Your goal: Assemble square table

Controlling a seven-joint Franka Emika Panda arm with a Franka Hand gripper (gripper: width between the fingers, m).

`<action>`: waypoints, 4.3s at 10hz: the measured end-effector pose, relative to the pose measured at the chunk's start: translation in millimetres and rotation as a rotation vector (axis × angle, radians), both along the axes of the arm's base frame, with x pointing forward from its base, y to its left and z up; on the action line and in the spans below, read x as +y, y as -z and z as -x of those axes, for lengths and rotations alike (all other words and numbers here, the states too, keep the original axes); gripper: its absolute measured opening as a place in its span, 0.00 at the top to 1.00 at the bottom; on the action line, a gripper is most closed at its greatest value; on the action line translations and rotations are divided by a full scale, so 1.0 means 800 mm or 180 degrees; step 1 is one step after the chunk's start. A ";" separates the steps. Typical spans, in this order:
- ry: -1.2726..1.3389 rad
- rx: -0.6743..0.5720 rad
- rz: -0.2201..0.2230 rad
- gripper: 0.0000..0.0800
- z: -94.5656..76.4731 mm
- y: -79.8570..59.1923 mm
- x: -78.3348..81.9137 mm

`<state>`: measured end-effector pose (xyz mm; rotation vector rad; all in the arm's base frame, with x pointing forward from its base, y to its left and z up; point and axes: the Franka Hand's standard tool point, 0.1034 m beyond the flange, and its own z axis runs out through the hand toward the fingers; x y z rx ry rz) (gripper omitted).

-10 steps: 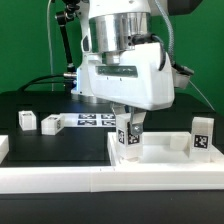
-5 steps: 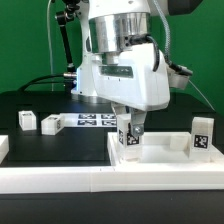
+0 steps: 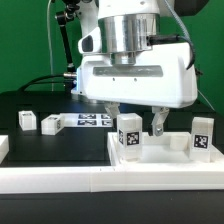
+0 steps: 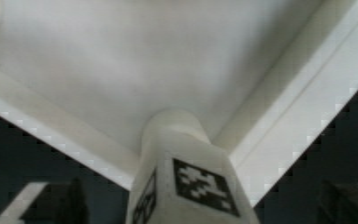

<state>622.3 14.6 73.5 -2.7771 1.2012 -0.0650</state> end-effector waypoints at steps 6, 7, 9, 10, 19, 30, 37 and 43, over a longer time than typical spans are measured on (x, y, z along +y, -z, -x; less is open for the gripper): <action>-0.1708 -0.0144 0.0145 0.19 -0.003 -0.003 -0.010; -0.1929 -0.0157 0.0184 0.19 -0.003 -0.003 -0.010; -0.2589 -0.0183 0.0288 0.19 -0.003 -0.004 -0.011; -0.2676 -0.0184 0.0303 0.19 -0.003 -0.004 -0.011; -0.3017 -0.0191 0.0365 0.64 -0.004 -0.005 -0.013; 0.0733 0.0002 0.0047 0.64 -0.002 -0.003 -0.017; 0.1966 0.0116 -0.0156 0.64 0.000 -0.002 -0.015; 0.0952 0.0058 -0.0050 0.20 0.002 0.000 -0.008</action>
Offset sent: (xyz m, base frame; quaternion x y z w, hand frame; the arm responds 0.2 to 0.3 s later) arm 0.0038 -0.0057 0.0039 0.0027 -0.0173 -0.2472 0.9688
